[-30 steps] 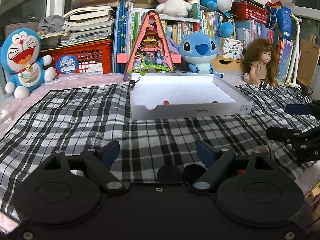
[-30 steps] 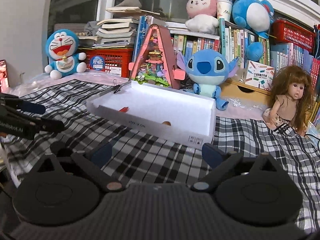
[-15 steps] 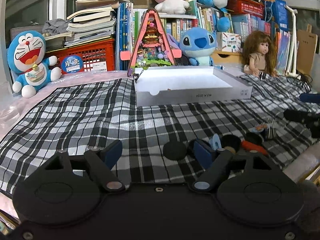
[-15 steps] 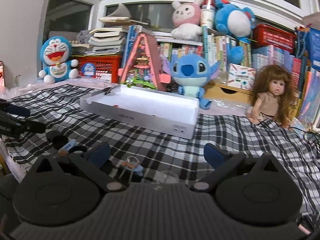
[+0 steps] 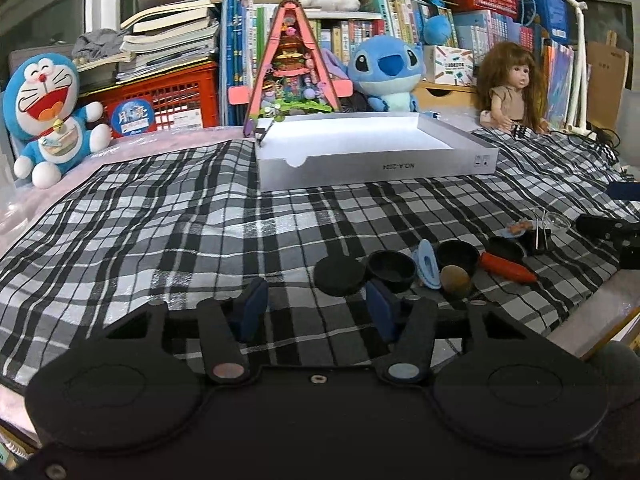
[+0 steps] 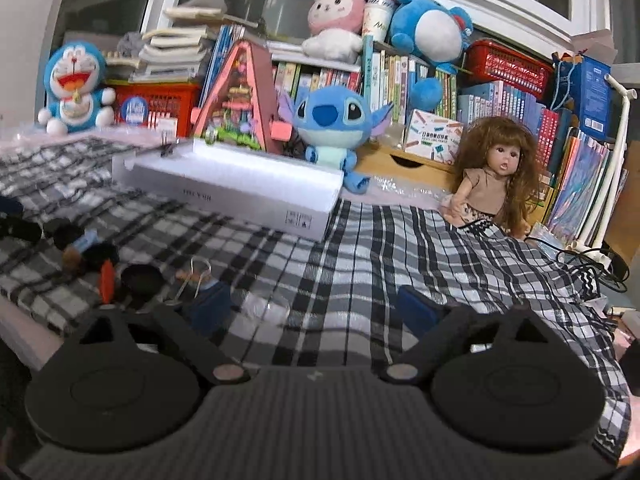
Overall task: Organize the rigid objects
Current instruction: 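Move both tools back from the tray toward the remaining items, then grasp the black round lid with the left tool while the right tool grasps the clear plastic lid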
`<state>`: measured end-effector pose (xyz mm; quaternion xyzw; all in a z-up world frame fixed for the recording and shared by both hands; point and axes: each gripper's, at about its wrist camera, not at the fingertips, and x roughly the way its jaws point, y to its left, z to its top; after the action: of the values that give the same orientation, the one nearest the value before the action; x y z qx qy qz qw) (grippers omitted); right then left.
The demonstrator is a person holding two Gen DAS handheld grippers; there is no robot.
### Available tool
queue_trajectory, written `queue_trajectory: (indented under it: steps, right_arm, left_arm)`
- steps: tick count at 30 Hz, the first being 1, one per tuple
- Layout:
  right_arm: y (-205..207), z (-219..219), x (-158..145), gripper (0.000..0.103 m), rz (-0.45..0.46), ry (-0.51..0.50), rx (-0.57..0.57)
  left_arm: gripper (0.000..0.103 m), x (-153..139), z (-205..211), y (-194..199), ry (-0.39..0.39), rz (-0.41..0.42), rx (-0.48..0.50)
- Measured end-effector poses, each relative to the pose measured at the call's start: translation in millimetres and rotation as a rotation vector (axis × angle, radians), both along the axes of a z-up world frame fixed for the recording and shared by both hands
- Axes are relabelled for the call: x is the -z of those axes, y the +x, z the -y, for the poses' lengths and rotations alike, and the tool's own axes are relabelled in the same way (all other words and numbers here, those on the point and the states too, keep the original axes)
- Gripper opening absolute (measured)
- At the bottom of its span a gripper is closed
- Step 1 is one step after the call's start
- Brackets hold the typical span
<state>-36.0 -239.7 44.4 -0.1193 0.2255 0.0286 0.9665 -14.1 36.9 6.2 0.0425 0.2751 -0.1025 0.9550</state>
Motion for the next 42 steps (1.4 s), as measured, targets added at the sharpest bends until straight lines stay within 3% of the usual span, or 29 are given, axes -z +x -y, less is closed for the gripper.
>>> queue_trajectory:
  steps: [6, 13, 16, 18, 20, 25, 34, 42]
  right_arm:
    - [3.0, -5.0, 6.9, 0.082, -0.033, -0.021, -0.019]
    - [16.4, -6.6, 11.1, 0.070, -0.060, 0.027, -0.003]
    - [20.0, -6.1, 12.4, 0.067, -0.063, 0.050, 0.005]
    - [21.6, -7.0, 13.1, 0.066, -0.068, 0.057, -0.002]
    - [22.5, -9.4, 14.0, 0.065, -0.070, 0.050, -0.011]
    - [26.5, -11.8, 16.5, 0.037, -0.104, 0.078, -0.015]
    - [26.8, -14.2, 5.7, 0.037, -0.087, 0.094, -0.029]
    - [48.5, -8.7, -12.1, 0.037, -0.094, 0.153, -0.010]
  left_arm:
    - [0.047, 4.0, 11.2, 5.6, 0.013, 0.018, 0.007]
    - [0.045, 6.3, 20.3, 11.9, 0.013, 0.028, 0.021]
    - [0.039, 7.7, 21.1, 14.6, 0.002, 0.023, 0.018]
    - [0.030, 8.7, 20.3, 15.1, -0.007, 0.021, 0.012]
    - [0.029, 8.3, 18.4, 15.2, -0.018, 0.020, 0.006]
    - [0.029, 4.3, 15.6, 13.0, -0.040, 0.029, 0.001]
    - [0.029, -15.7, 15.3, 21.0, -0.053, 0.050, 0.009]
    - [0.029, -40.2, 13.4, 54.3, -0.071, 0.042, -0.007]
